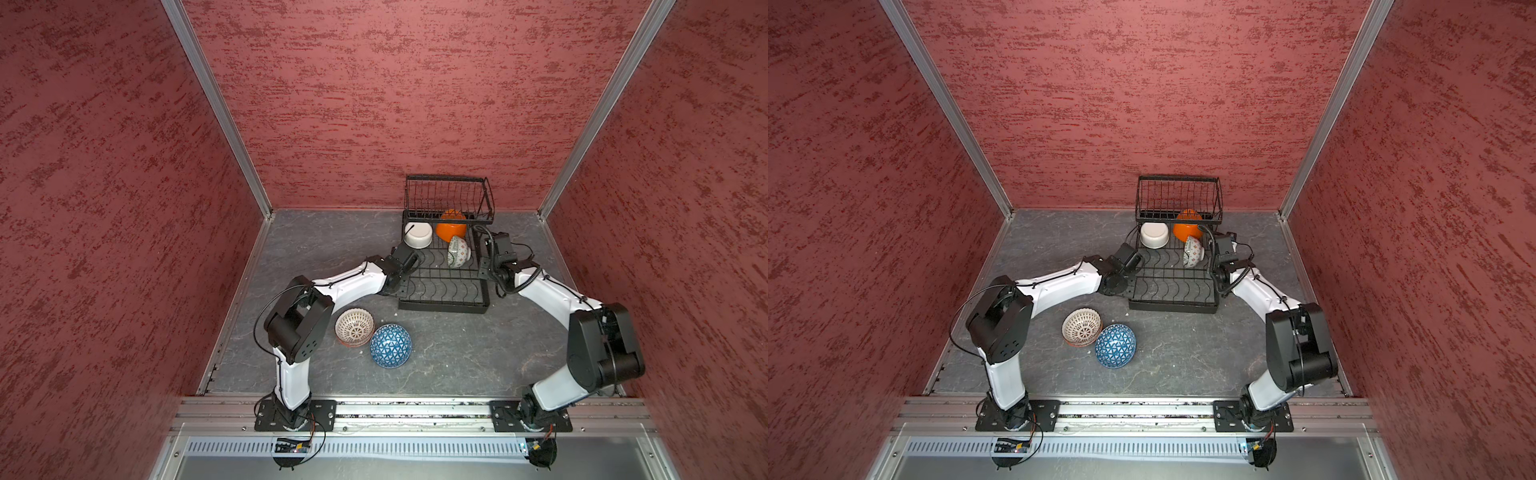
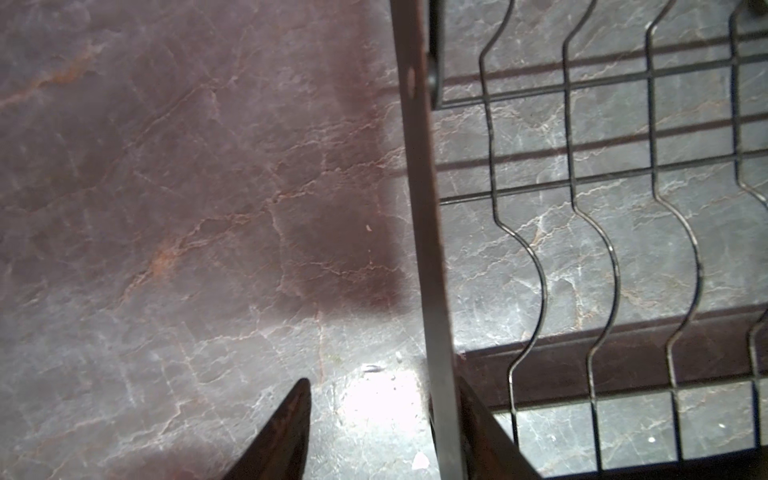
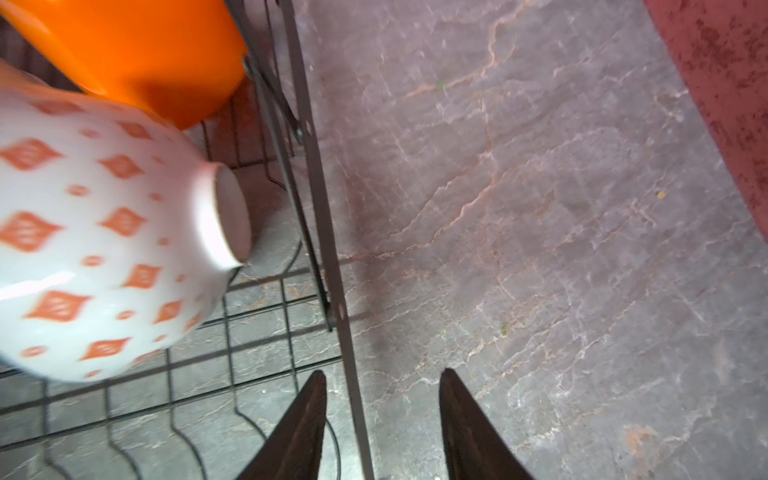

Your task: Load the bowls into the dish rack

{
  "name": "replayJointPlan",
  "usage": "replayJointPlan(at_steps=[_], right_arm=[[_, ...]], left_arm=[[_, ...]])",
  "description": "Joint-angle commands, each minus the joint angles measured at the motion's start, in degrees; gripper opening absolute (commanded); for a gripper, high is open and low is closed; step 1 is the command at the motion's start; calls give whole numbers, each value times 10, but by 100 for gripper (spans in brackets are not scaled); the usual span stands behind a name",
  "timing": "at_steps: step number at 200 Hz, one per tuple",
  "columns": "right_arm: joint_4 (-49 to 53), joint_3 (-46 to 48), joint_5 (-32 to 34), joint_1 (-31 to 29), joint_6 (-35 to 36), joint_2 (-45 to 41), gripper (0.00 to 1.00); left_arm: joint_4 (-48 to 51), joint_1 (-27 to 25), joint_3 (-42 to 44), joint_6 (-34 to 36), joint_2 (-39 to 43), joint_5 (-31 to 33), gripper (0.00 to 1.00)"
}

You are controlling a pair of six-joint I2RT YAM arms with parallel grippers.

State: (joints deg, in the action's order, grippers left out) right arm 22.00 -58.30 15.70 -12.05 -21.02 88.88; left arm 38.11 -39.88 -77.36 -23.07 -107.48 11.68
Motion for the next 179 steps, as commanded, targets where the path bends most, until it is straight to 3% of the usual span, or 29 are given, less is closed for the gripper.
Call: replayJointPlan(at_steps=[1, 90, 179], right_arm=[[-10, 10, -18, 3, -6, -32, 48], [15, 43, -66, 2, -13, -167, 50], [33, 61, -146, -40, -40, -201, 51]], left_arm=[[4, 7, -20, 8, 28, 5, 58], [-2, 18, -4, 11, 90, 10, 60], [53, 23, 80, -43, 223, 6, 62]])
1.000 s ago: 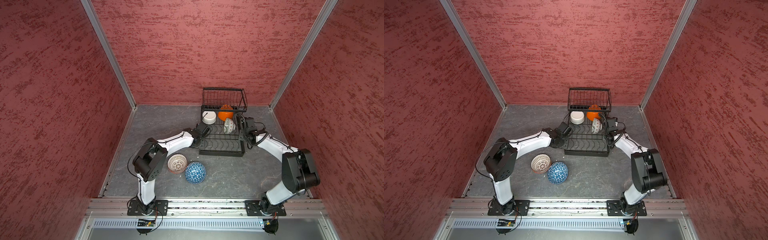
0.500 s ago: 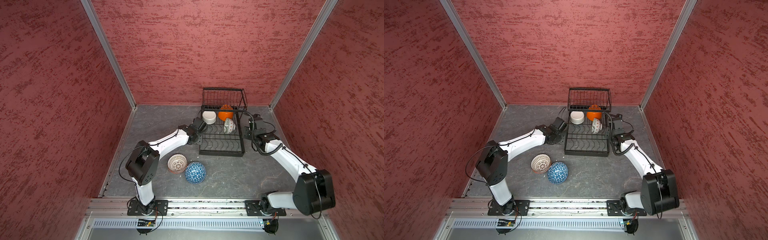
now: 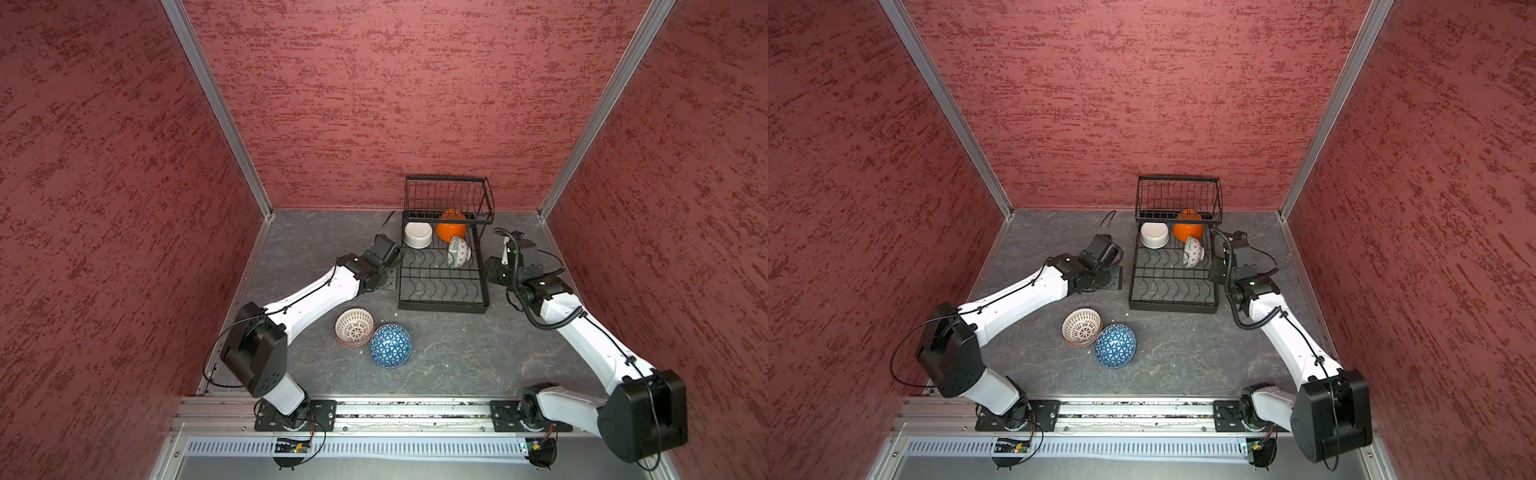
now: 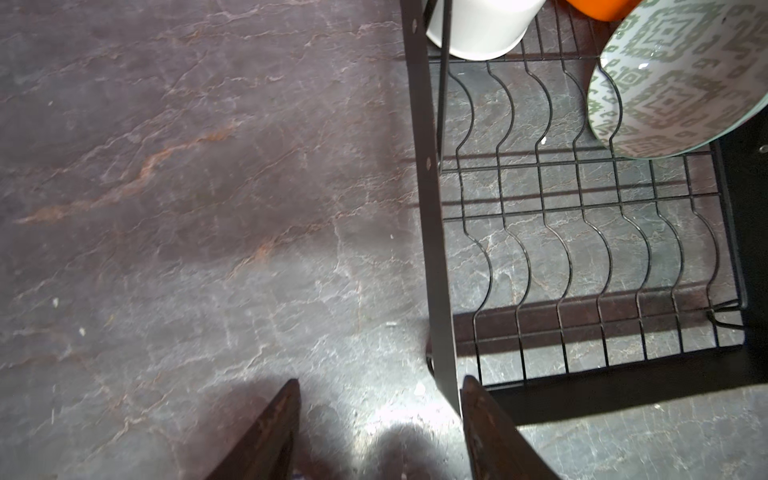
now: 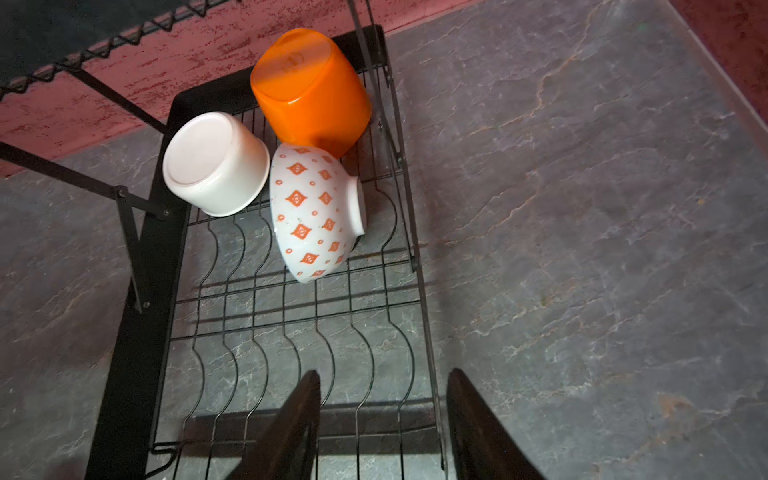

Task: Load the bowls into the dish rack
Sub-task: 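Lower the left gripper onto the red-white bowl rim while the right gripper draws back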

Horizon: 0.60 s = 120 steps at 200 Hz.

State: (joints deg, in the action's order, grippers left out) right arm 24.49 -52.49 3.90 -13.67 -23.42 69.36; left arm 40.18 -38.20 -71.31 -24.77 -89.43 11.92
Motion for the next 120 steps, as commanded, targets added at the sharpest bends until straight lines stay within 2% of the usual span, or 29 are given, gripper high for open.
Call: replayJointPlan(at_steps=[1, 78, 120], right_arm=[[8, 4, -28, -26, -16, -6, 51], [-2, -35, -3, -145, -29, 68, 52], [-15, -44, 7, -183, -29, 105, 52]], left_arm=[[34, 7, 20, -27, 44, 3, 62], [135, 64, 113, -104, 171, -54, 62], [200, 75, 136, -131, 211, -61, 60]])
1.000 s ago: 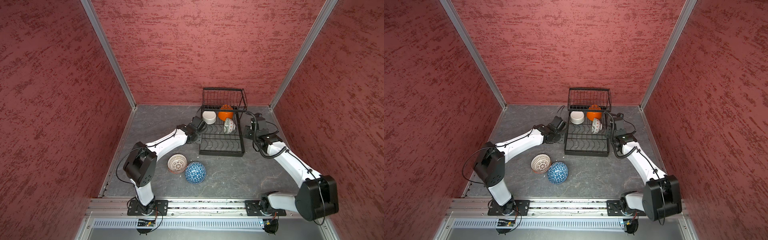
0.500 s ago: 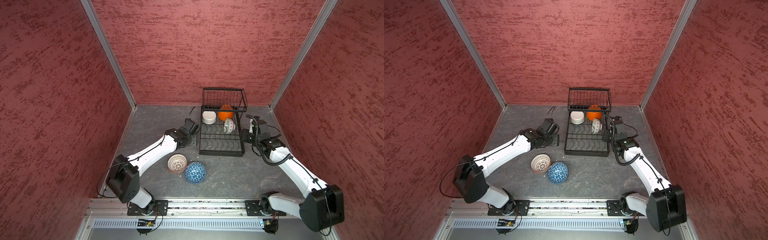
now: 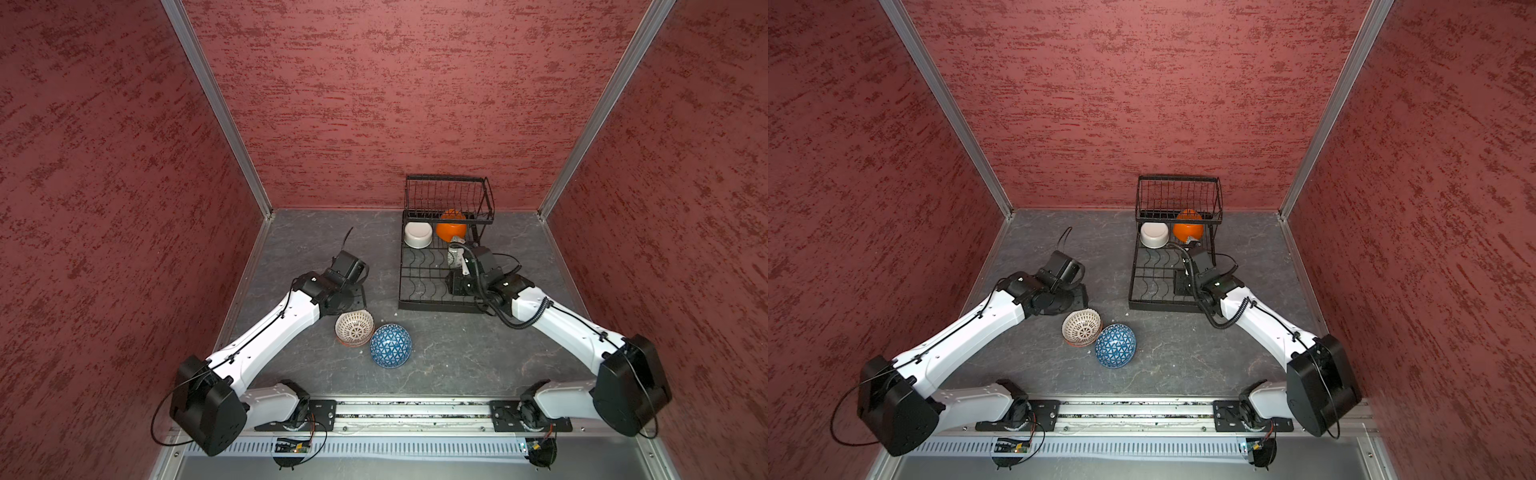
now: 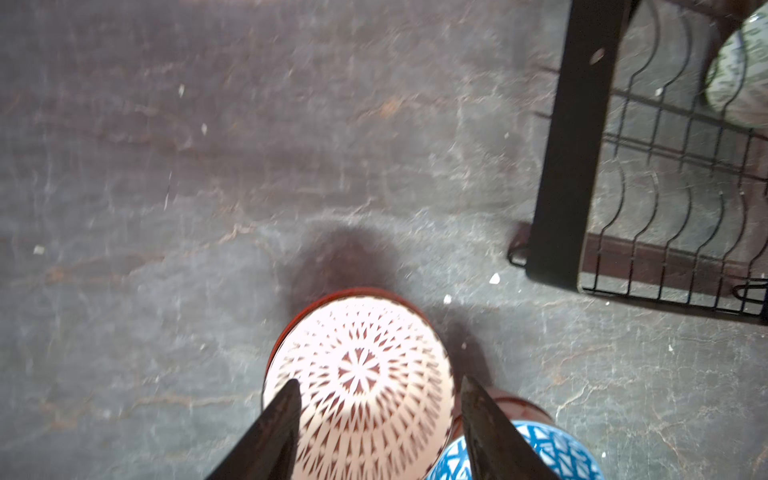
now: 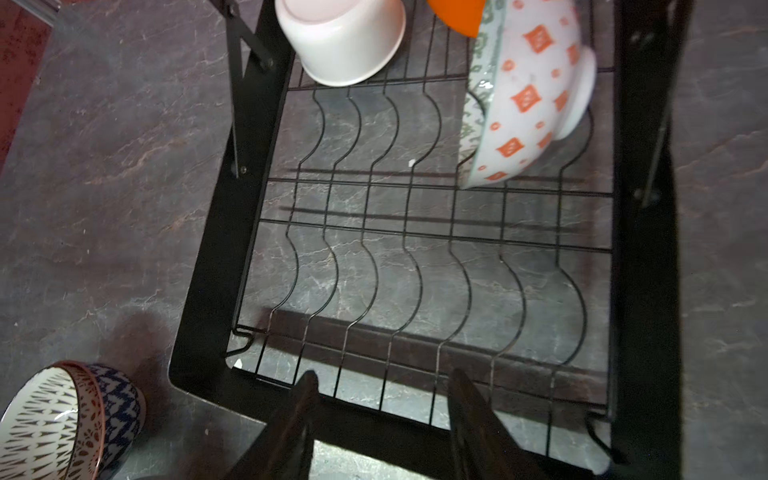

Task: Load the bowls into the dish rack
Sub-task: 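Lower the left gripper onto the red-white bowl rim while the right gripper draws back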

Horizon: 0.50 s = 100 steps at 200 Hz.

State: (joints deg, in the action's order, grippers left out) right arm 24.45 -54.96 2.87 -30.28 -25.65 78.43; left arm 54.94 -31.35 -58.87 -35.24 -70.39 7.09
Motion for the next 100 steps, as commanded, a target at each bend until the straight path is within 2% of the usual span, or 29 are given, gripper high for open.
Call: replayJointPlan(at_steps=[1, 36, 100], right_arm=[[-14, -20, 17, -17, -6, 15, 52], [-20, -22, 20, -31, -3, 35, 53], [-51, 1, 20, -38, 2, 41, 54]], left_arm=[[54, 7, 12, -27, 21, -13, 60], [71, 16, 44, -39, 37, -31, 57], [96, 19, 84, -54, 59, -64, 57]])
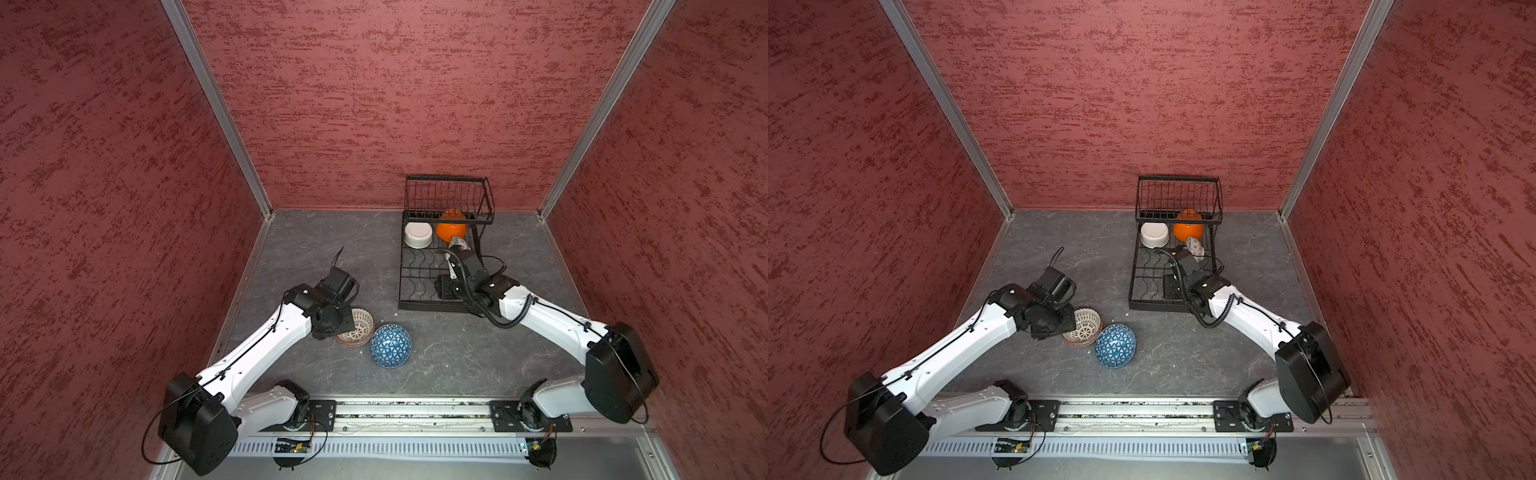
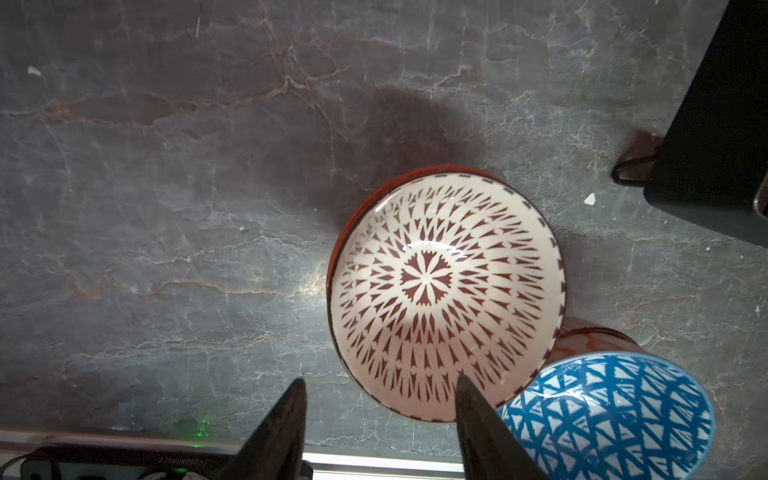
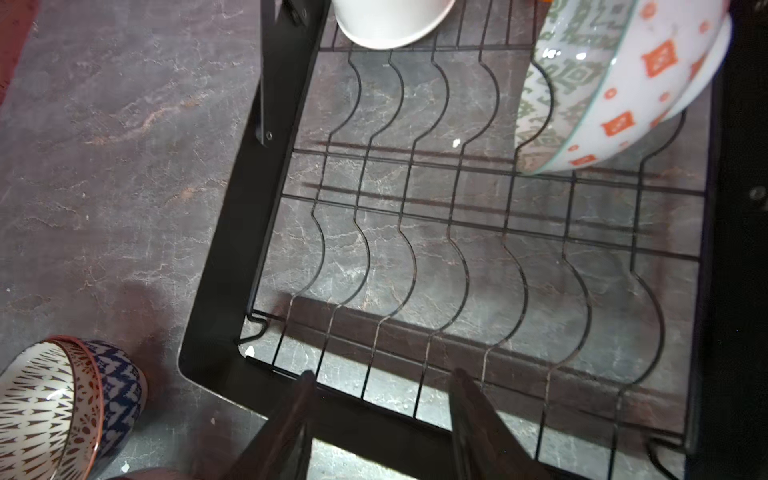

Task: Load the bowls into the dish rack
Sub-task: 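Lower the left gripper onto the red-white bowl rim while the right gripper draws back, then close the left gripper on the red-white bowl rim and tilt it up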

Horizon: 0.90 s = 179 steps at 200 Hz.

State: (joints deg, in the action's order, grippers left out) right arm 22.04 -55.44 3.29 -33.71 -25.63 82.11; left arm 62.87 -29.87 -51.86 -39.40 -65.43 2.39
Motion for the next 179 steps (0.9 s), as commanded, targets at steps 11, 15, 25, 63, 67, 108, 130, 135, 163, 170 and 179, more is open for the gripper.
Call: replayJointPlan(at_steps=[11, 15, 25, 63, 67, 108, 130, 135, 163, 170, 179], right_arm=[[-32, 9, 13, -4, 2, 6, 54], [-33, 10, 13, -4, 2, 7, 54], [-34, 10, 12, -4, 4, 9, 54], [-36, 9, 11, -6, 8, 9, 54], [-36, 9, 11, -6, 8, 9, 54], [-43, 10, 11, -5, 9, 9, 54], [-44, 9, 9, -6, 10, 28, 54], [-44, 9, 9, -6, 10, 28, 54], [-44, 9, 9, -5, 11, 31, 54], [-45, 10, 10, -6, 11, 32, 54], [-45, 9, 10, -5, 11, 33, 54]], left_arm=[[9, 3, 24, -15, 8, -26, 56], [5, 3, 28, -16, 7, -29, 56], [-4, 4, 35, -18, 5, -37, 54], [-26, 4, 49, -19, -14, -52, 49], [-26, 4, 49, -20, -16, -51, 48], [-42, 5, 57, -15, -35, -47, 39], [-54, 6, 61, -14, -45, -50, 34], [-56, 6, 61, -14, -47, -50, 33], [-63, 6, 61, -10, -56, -52, 29], [-64, 6, 61, -10, -57, -52, 27], [-66, 6, 62, -9, -57, -51, 25]])
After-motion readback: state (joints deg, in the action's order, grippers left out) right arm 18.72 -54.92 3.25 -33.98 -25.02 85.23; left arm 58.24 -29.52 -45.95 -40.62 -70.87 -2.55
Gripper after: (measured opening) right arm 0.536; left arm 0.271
